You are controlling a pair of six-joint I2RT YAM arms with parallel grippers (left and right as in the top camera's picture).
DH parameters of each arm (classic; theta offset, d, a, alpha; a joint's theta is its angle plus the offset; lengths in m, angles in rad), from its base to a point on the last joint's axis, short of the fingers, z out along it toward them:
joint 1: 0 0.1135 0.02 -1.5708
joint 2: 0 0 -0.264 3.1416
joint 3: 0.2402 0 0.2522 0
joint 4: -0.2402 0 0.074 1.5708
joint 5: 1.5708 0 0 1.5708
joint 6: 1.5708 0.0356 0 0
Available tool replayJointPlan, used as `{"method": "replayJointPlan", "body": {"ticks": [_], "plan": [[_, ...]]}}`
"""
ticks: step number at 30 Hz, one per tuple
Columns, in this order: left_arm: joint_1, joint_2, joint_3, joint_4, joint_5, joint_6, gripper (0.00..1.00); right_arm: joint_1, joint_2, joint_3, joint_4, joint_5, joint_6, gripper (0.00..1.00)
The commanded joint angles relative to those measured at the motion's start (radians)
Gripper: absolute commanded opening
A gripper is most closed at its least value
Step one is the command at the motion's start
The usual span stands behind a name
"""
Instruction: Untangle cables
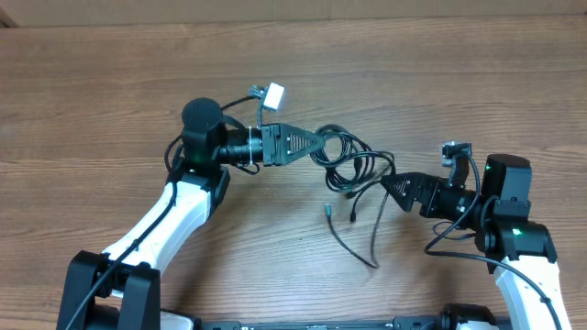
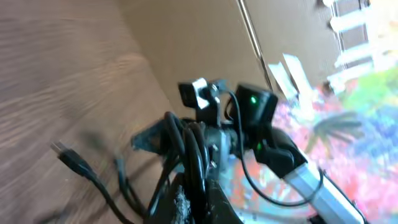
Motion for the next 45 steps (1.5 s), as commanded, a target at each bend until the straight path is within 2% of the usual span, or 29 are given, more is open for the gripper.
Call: {"method": "replayJointPlan", "body": {"ticks": [1, 3, 6, 9, 12, 16, 18, 20, 23, 25, 33, 37, 41, 45], "plan": [[0.001, -0.01, 0.013, 0.011, 0.107, 0.017, 0.04, 0.002, -0.008, 0.013, -0.001, 0.116, 0.023, 0.96], [-0.004, -0.01, 0.013, 0.011, 0.114, 0.01, 0.04, 0.002, -0.008, 0.013, -0.025, 0.19, 0.051, 1.0], [-0.018, -0.01, 0.014, 0.01, 0.114, 0.027, 0.04, 0.002, -0.008, 0.013, -0.068, 0.332, 0.155, 1.0], [-0.021, -0.01, 0.013, 0.008, 0.097, 0.041, 0.04, 0.002, -0.009, 0.015, -0.087, 0.357, 0.237, 1.0], [-0.021, -0.01, 0.013, -0.011, 0.034, 0.052, 0.04, 0.002, -0.009, 0.056, -0.145, 0.359, 0.235, 1.0], [-0.021, -0.01, 0.013, -0.129, -0.099, 0.051, 0.04, 0.003, -0.009, 0.138, -0.241, 0.364, 0.227, 1.0], [-0.029, -0.01, 0.013, -0.18, -0.164, 0.006, 0.04, 0.003, -0.009, 0.184, -0.272, 0.291, 0.155, 1.0], [-0.047, -0.01, 0.013, -0.179, -0.218, -0.133, 0.04, 0.003, -0.009, 0.198, -0.262, 0.106, -0.002, 1.0], [-0.087, -0.01, 0.013, -0.172, -0.262, -0.228, 0.04, 0.003, -0.008, 0.198, -0.231, -0.008, -0.027, 1.0], [-0.134, -0.01, 0.013, -0.133, -0.288, -0.238, 0.04, 0.003, -0.008, 0.198, -0.21, -0.01, 0.021, 1.0], [-0.216, -0.01, 0.014, 0.06, -0.302, -0.358, 0.04, 0.003, -0.007, 0.195, -0.226, 0.104, 0.023, 1.0], [-0.238, -0.01, 0.014, 0.116, -0.293, -0.406, 0.04, 0.003, 0.014, 0.186, -0.252, 0.312, 0.106, 1.0], [-0.249, -0.01, 0.014, 0.297, -0.286, -0.475, 0.04, 0.003, 0.116, 0.175, -0.268, 0.423, 0.116, 1.0], [-0.214, -0.01, 0.014, 0.396, -0.253, -0.549, 0.04, 0.002, 0.228, 0.175, -0.282, 0.574, 0.229, 1.0]]}}
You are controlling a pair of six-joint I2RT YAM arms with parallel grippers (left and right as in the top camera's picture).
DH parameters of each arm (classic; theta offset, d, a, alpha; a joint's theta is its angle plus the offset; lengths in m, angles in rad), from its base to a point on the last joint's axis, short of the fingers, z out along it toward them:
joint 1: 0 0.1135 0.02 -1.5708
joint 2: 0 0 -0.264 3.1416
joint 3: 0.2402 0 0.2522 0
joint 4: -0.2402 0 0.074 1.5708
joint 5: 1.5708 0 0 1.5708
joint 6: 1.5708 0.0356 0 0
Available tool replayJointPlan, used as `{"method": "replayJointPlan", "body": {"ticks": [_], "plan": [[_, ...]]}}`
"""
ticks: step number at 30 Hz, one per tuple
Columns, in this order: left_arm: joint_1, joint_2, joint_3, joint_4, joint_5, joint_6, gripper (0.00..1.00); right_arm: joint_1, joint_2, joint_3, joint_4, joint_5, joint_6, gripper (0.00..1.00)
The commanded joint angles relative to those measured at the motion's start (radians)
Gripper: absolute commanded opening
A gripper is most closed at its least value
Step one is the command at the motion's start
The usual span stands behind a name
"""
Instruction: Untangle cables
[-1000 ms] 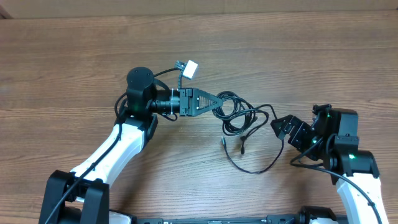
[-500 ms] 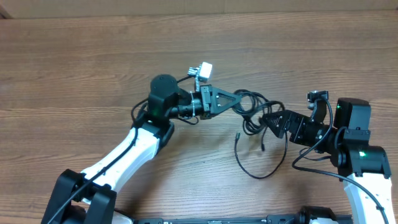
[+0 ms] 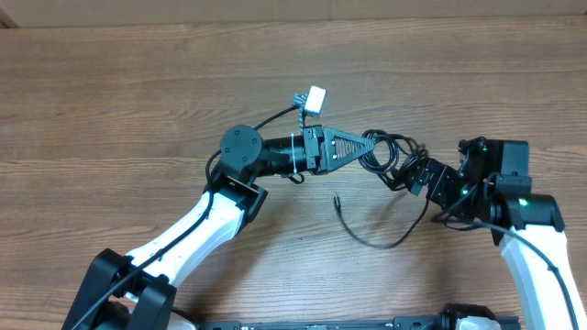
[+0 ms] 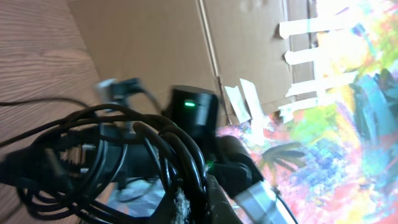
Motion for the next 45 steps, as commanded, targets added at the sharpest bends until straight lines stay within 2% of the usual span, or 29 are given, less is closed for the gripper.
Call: {"method": "replayJointPlan", "body": {"ticks": [1, 7, 10, 15, 20, 24, 28, 30, 34, 36, 39, 40, 42, 44, 45], "plan": [[0.043, -0.012, 0.016, 0.073, 0.042, -0.091, 0.04, -0.002, 0.074, 0.003, -0.012, 0.201, 0.096, 1.0], [0.198, -0.012, 0.016, 0.3, 0.103, -0.274, 0.04, -0.002, 0.13, 0.003, -0.015, 0.248, 0.133, 1.0], [0.33, -0.012, 0.016, 0.335, 0.158, -0.328, 0.04, -0.002, 0.13, 0.003, -0.026, 0.281, 0.143, 1.0], [0.427, -0.012, 0.016, 0.335, 0.25, -0.327, 0.04, -0.002, 0.13, 0.003, -0.055, 0.356, 0.208, 1.0], [0.438, -0.012, 0.016, 0.278, 0.314, -0.236, 0.04, -0.002, 0.13, 0.003, -0.07, 0.363, 0.248, 1.0], [0.463, -0.012, 0.015, 0.079, 0.294, -0.144, 0.04, -0.002, 0.13, 0.003, -0.096, 0.434, 0.248, 1.0], [0.598, -0.012, 0.015, -0.015, 0.227, -0.063, 0.04, -0.002, 0.13, 0.003, -0.119, 0.476, 0.256, 1.0], [0.682, -0.012, 0.016, -0.067, 0.229, -0.027, 0.04, -0.002, 0.13, 0.003, -0.119, 0.475, 0.256, 1.0], [0.758, -0.012, 0.015, -0.201, 0.281, 0.097, 0.04, -0.002, 0.13, 0.003, -0.108, 0.441, 0.254, 1.0], [0.753, -0.012, 0.015, -0.34, 0.309, 0.238, 0.04, -0.002, 0.13, 0.003, -0.09, 0.378, 0.232, 1.0], [0.726, -0.012, 0.015, -0.503, 0.289, 0.363, 0.04, -0.002, 0.129, 0.003, -0.056, 0.267, 0.136, 1.0], [0.7, -0.012, 0.015, -0.602, 0.26, 0.443, 0.04, -0.002, 0.129, 0.003, -0.039, 0.199, 0.083, 1.0], [0.665, -0.012, 0.015, -0.699, 0.213, 0.531, 0.04, -0.002, 0.129, 0.003, -0.024, 0.124, 0.024, 1.0], [0.613, -0.012, 0.015, -0.824, 0.123, 0.676, 0.04, -0.002, 0.129, 0.003, -0.003, -0.001, -0.072, 1.0], [0.563, -0.012, 0.016, -0.914, 0.028, 0.808, 0.04, -0.002, 0.129, 0.003, 0.006, -0.071, -0.12, 1.0]]}}
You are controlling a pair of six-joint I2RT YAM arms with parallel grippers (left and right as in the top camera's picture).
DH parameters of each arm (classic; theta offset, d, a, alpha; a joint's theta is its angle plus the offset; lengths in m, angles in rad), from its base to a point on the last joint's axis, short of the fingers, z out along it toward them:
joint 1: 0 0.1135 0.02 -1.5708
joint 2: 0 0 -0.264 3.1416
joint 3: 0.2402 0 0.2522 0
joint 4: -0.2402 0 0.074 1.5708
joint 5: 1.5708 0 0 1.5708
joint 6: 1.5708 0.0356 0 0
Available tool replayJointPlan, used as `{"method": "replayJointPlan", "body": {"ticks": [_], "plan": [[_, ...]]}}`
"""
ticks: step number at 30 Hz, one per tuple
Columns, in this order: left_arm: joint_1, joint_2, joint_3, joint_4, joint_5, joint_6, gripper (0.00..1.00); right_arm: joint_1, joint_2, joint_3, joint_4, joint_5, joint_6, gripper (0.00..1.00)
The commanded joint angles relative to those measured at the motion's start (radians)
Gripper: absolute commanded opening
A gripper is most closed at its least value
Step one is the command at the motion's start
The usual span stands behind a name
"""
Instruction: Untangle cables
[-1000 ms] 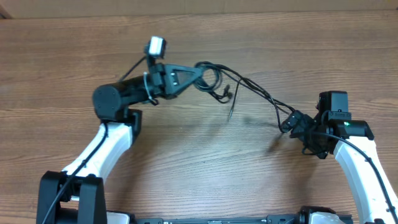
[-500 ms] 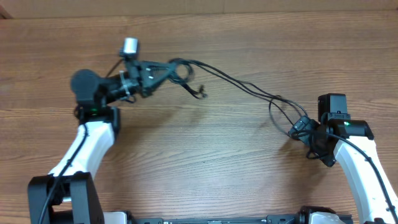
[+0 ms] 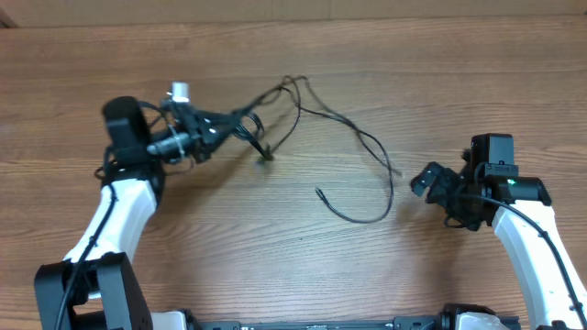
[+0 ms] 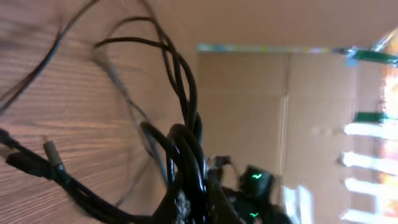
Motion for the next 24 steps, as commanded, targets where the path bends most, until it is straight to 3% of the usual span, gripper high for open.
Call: {"method": "replayJointPlan", "body": {"ticks": [1, 4, 9, 13, 15, 17, 24], "plan": [[-0.128, -0.011, 0.003, -0.189, -0.248, 0.426, 0.04, -0.002, -0.001, 0.004, 0.027, -0.282, -0.204, 1.0], [-0.282, -0.011, 0.004, -0.316, -0.438, 0.636, 0.04, -0.002, -0.001, 0.005, 0.035, -0.354, -0.239, 1.0], [-0.519, -0.039, 0.019, -0.458, -0.581, 0.963, 0.04, -0.002, -0.024, 0.005, 0.037, -0.471, -0.297, 1.0], [-0.665, -0.097, 0.134, -0.642, -0.723, 1.074, 0.04, -0.001, -0.096, 0.005, 0.021, -0.492, -0.348, 1.0], [-0.689, -0.121, 0.207, -0.723, -0.716, 1.1, 0.04, -0.001, -0.134, 0.005, -0.005, -0.524, -0.417, 1.0], [-0.69, -0.149, 0.297, -0.829, -0.62, 1.186, 0.04, -0.001, -0.212, 0.005, -0.047, -0.559, -0.513, 1.0], [-0.69, -0.227, 0.356, -0.898, -0.305, 1.413, 0.04, -0.001, -0.425, 0.005, -0.076, -0.761, -0.699, 1.0]]}}
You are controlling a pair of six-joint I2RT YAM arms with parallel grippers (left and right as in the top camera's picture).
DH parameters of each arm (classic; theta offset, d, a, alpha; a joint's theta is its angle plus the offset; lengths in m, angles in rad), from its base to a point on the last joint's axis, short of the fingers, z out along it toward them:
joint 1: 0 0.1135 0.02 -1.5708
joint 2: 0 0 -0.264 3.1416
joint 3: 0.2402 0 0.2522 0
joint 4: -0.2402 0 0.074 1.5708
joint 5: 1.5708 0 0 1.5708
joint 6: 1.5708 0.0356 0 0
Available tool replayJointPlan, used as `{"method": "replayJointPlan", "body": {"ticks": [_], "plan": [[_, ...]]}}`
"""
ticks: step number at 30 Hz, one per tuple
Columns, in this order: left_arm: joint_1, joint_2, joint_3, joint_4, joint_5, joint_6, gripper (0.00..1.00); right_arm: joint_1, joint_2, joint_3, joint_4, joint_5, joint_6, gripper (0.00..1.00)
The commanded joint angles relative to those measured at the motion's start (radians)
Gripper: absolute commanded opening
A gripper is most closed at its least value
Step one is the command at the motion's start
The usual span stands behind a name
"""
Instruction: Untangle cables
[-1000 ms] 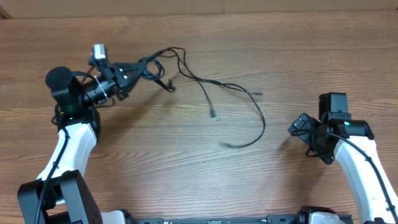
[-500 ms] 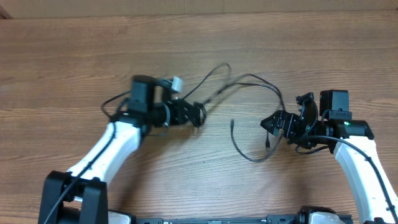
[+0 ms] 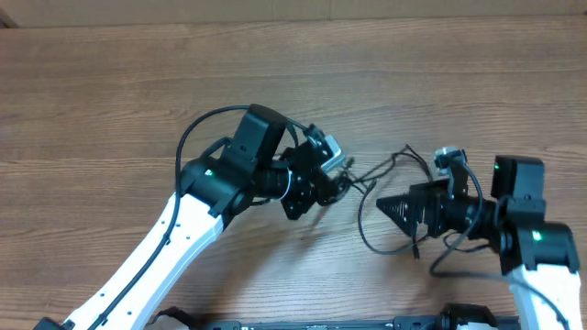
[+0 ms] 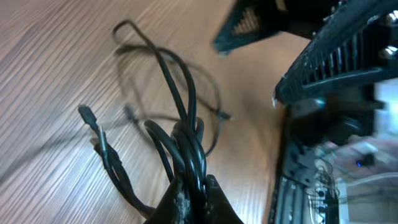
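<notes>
A bundle of thin black cables (image 4: 180,93) hangs from my left gripper (image 4: 193,190), which is shut on it at the bottom of the left wrist view. One plug end (image 4: 84,112) lies on the wood. Overhead, the left gripper (image 3: 341,186) sits mid-table pointing right, and the cables (image 3: 376,172) spread in loose loops toward the right gripper (image 3: 381,205). That gripper points left, its tip just beside a cable loop (image 3: 359,225). From this side I cannot see its jaw gap or any cable in it. The right gripper (image 4: 245,22) also shows at the top of the left wrist view.
The wooden table (image 3: 110,82) stretches bare to the left and far side. A cardboard wall (image 3: 303,11) runs along the far edge. A black frame (image 4: 298,180) runs along the table's edge in the left wrist view. Both arms crowd the middle right.
My left gripper has gone from the far left of the table to the middle, still shut on the bundle. The stretched-out cable now lies in loose loops. The right gripper has come left to them.
Both grippers first met at the tangle mid-table, the left one shut on it. Then both were at it further right. Then the left held the bundle at the far left, one cable trailing across, the right gripper apart. Now both are together mid-table again.
</notes>
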Motion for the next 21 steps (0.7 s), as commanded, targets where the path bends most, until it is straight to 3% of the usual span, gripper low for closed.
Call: {"method": "replayJointPlan", "body": {"ticks": [1, 5, 7, 11, 15, 17, 20, 21], "plan": [[-0.005, -0.051, 0.029, -0.01, 0.213, 0.145, 0.04, -0.001, -0.081, 0.005, 0.004, -0.128, -0.122, 1.0], [-0.005, -0.052, 0.029, -0.015, 0.401, 0.246, 0.04, -0.001, -0.151, 0.005, 0.028, -0.253, -0.304, 1.0], [-0.005, -0.052, 0.029, -0.016, 0.421, 0.253, 0.04, -0.001, -0.152, 0.005, 0.057, -0.277, -0.318, 0.86], [-0.019, -0.052, 0.029, -0.035, 0.516, 0.314, 0.04, -0.001, -0.153, 0.005, 0.055, -0.351, -0.342, 0.84], [-0.064, -0.052, 0.029, -0.019, 0.515, 0.335, 0.04, -0.001, -0.152, 0.005, 0.026, -0.394, -0.389, 0.8], [-0.075, -0.051, 0.029, 0.019, 0.513, 0.334, 0.04, -0.001, -0.152, 0.005, -0.005, -0.394, -0.389, 0.59], [-0.074, -0.051, 0.029, 0.051, 0.5, 0.33, 0.05, -0.001, -0.153, 0.005, -0.027, -0.394, -0.388, 0.36], [-0.075, -0.051, 0.029, 0.056, 0.491, 0.323, 0.12, -0.001, -0.153, 0.005, -0.039, -0.394, -0.388, 0.29]]}}
